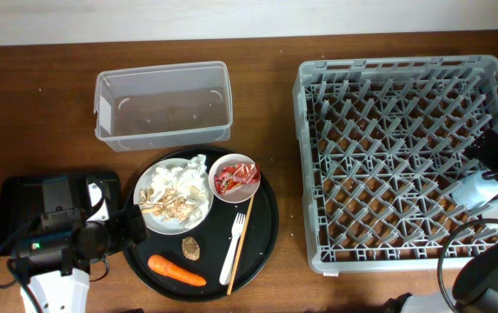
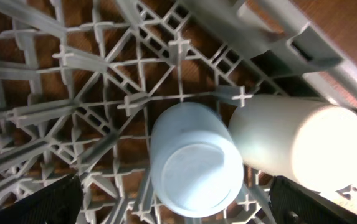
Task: Sort waste into correct bins and load items into the dishwasher rack
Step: 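Grasp the white tissues on the plate with the left gripper, then drop the tissues into the clear plastic bin with the left gripper, then grasp the red wrapper from the pink bowl with the left gripper, then drop the red wrapper into the clear plastic bin, then grasp remaining tissue from the plate and drop it in the bin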
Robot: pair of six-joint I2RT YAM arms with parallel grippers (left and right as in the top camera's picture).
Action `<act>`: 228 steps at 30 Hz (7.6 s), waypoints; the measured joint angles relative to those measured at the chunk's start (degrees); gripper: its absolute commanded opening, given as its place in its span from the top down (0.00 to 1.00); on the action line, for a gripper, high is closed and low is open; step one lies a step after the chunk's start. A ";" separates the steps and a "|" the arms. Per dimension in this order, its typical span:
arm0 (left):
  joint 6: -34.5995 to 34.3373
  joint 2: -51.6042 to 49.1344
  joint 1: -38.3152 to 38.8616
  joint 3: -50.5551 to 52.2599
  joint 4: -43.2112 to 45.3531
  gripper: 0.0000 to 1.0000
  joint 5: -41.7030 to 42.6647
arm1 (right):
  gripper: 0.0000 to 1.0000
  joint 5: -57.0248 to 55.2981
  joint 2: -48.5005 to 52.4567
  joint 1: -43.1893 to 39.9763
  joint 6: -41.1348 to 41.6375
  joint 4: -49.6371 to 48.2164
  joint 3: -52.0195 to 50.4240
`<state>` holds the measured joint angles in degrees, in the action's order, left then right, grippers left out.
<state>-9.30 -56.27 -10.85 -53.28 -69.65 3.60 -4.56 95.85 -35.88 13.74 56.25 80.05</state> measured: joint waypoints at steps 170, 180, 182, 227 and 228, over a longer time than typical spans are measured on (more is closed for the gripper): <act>5.70 -35.87 27.56 -22.60 44.87 0.95 -15.87 | 0.02 11.82 -12.63 35.69 -8.61 17.44 2.67; 6.29 -37.09 23.96 -22.80 41.03 0.18 -15.10 | 0.02 11.85 -12.63 35.69 -8.57 17.75 2.67; 6.27 -35.71 23.93 -23.21 31.43 0.18 -11.19 | 0.02 11.85 -12.63 35.69 -8.63 17.88 2.67; 0.63 -40.65 24.63 -26.03 35.17 0.28 -15.78 | 0.02 11.58 -12.63 35.69 -9.05 18.73 2.67; 0.66 -40.06 24.63 -26.03 32.17 0.30 -15.02 | 0.01 11.61 -12.63 35.69 -9.03 18.82 2.67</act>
<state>-8.64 -96.33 13.78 -79.31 -37.47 -11.42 7.05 83.22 -0.19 4.71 75.07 82.72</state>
